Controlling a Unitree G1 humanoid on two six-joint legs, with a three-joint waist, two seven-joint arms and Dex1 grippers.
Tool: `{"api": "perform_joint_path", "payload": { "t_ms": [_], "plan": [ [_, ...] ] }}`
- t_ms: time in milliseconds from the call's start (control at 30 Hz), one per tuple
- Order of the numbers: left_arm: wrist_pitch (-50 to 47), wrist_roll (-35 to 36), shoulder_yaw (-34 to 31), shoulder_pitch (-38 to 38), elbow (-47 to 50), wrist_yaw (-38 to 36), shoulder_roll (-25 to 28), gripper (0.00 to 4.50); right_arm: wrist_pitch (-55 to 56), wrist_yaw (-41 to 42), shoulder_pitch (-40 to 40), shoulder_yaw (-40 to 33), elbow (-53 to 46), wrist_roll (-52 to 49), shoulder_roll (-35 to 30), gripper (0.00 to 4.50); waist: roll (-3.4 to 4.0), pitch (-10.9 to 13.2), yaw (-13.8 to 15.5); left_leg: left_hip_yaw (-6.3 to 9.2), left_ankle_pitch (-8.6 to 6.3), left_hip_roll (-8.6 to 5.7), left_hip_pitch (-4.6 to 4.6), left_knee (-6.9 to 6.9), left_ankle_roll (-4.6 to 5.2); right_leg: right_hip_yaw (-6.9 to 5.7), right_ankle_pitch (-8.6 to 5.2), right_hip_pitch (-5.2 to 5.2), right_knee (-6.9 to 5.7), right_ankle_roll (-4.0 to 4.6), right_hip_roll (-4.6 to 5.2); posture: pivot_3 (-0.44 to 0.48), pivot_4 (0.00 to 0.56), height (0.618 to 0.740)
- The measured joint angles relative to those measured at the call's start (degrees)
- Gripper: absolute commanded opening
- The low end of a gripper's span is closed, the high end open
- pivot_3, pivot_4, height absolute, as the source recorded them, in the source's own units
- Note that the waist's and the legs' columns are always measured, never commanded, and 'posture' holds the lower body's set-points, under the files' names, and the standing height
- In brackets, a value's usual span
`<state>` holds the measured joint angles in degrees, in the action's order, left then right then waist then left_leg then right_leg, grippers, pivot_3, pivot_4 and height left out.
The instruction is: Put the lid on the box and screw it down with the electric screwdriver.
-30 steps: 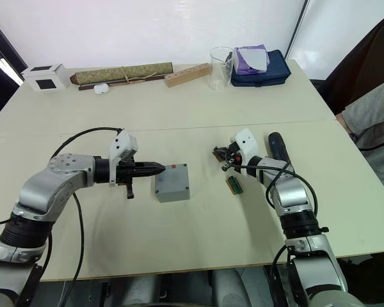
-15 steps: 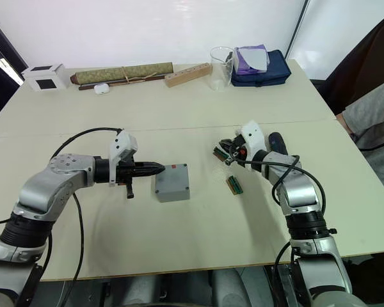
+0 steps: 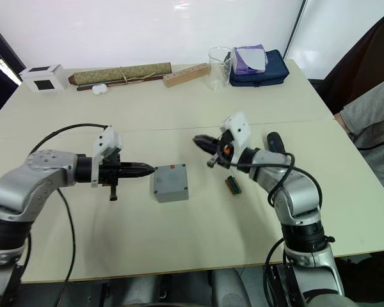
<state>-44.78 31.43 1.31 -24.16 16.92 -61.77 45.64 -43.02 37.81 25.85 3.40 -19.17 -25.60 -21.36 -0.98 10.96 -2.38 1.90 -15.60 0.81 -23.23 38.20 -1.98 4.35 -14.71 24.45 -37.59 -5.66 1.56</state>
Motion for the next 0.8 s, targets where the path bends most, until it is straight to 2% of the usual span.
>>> {"api": "perform_joint_path", "payload": {
  "t_ms": [300,800],
  "plan": [
    [-0.9,1.3,0.0,0.6,1.5,1.1,0.2,0.0,2.1,0.5,-2.4,8.3,-0.2,3.1,-0.9,0.05,-0.01,0.0,-0.1,0.0,0.01,-0.04,0.01,0.02,-0.01,0.0,0.0,-0.01,0.03,-0.01,-0.03,0.0,0.15,0.74],
    [-0.8,1.5,1.4,1.1,1.5,3.3,-1.2,0.0,3.7,-0.9,-1.1,6.5,3.8,3.9,-0.2,0.05,-0.01,0.0,-0.2,-0.01,0.01,-0.03,0.01,0.01,-0.01,0.01,0.0,-0.01,0.03,0.0,-0.02,0.0,0.15,0.74]
  ]
}}
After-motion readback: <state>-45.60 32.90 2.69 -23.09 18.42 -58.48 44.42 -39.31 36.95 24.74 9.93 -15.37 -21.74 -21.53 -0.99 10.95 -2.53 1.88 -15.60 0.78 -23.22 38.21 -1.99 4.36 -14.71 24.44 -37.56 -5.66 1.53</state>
